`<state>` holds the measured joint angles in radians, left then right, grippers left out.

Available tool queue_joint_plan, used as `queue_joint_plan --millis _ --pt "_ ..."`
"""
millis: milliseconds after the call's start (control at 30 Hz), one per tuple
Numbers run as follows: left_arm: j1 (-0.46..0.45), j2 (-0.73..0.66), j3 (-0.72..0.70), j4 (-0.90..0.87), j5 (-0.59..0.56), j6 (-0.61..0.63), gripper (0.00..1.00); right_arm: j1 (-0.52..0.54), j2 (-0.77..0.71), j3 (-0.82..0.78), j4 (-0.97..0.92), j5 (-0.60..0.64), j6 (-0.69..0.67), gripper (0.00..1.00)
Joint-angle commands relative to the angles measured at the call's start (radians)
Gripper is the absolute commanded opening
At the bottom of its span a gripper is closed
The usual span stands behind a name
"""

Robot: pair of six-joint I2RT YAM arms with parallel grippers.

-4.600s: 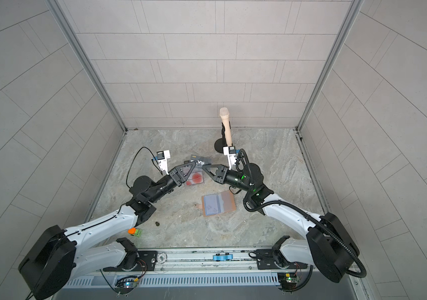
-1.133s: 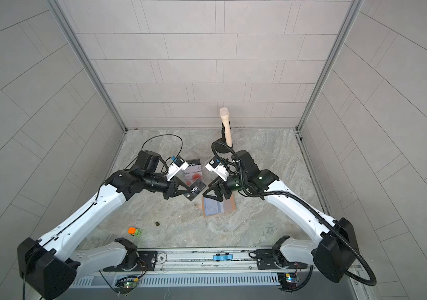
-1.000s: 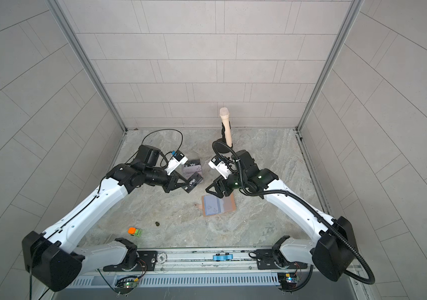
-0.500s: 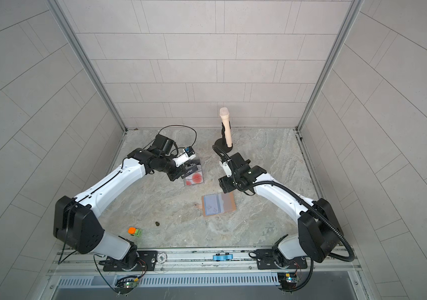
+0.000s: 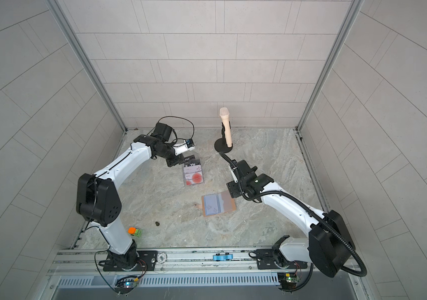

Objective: Take the credit cards out of the card holder
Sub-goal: Place the credit card in the storage box.

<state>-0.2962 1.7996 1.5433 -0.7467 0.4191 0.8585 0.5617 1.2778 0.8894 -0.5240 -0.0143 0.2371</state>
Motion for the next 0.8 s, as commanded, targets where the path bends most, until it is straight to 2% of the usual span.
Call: queue_joint_plan --millis 0,133,767 --pt "0.000 0.014 0.050 0.001 0.052 0.064 0.00 -0.006 -0.026 -0.008 -0.011 0.057 0.010 0.71" --pt "0.001 0.060 0.098 -0.036 0.080 0.114 0.00 -0.016 -0.027 -0.013 -0.008 0.043 0.035 0.71" --pt "0.000 0.189 0.179 -0.062 0.083 0.132 0.00 -0.023 -0.128 -0.060 0.004 0.035 0.028 0.72"
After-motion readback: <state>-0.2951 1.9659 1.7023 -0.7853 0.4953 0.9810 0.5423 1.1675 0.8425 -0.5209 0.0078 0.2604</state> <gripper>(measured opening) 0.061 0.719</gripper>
